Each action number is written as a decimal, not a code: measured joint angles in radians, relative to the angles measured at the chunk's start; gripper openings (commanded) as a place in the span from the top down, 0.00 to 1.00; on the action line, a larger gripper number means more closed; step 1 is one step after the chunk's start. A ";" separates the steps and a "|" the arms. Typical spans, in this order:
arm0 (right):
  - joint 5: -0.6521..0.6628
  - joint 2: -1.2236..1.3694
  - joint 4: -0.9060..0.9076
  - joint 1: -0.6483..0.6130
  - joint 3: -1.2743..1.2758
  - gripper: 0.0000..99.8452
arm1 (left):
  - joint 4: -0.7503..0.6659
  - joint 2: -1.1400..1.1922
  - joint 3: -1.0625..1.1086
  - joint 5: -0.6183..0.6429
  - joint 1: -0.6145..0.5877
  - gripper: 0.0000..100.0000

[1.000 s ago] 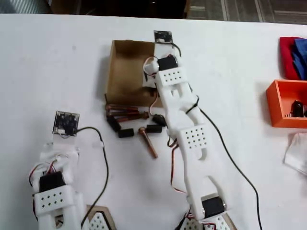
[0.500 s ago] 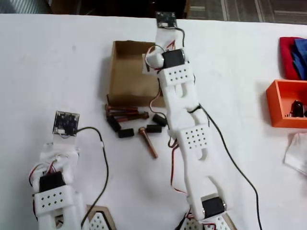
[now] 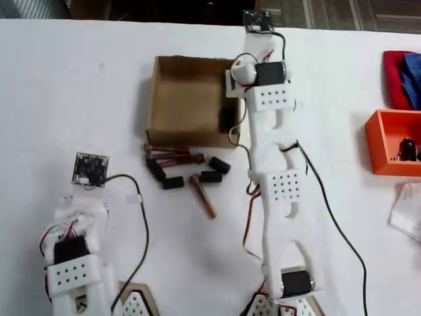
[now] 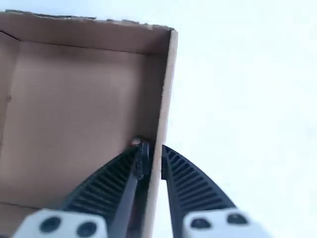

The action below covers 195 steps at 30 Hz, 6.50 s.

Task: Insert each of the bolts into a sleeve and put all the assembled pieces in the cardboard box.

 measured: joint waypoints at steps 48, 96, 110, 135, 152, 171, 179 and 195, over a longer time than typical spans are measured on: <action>0.008 0.049 -0.095 -0.012 0.029 0.88 | 0.000 0.000 0.000 0.000 0.006 0.95; -0.074 0.158 -0.091 -0.058 0.029 0.98 | 0.000 0.000 0.000 0.000 0.006 0.95; -0.074 0.158 -0.091 -0.072 0.029 0.92 | 0.000 0.000 0.000 0.000 0.008 0.95; 0.046 -0.230 0.081 -0.066 0.029 0.92 | -0.005 0.000 0.002 0.000 0.008 0.95; 0.465 -1.175 -0.034 -0.368 1.554 0.86 | -0.034 0.000 0.003 0.008 -0.020 0.95; 0.641 -1.240 -0.508 -0.588 2.001 0.81 | -0.199 0.000 0.015 0.391 -0.354 0.84; 0.707 -1.020 -0.628 -0.600 2.001 0.81 | -0.199 0.000 0.015 0.391 -0.359 0.84; 0.715 -0.839 -0.637 -0.597 1.846 0.81 | -0.199 0.000 0.018 0.391 -0.359 0.84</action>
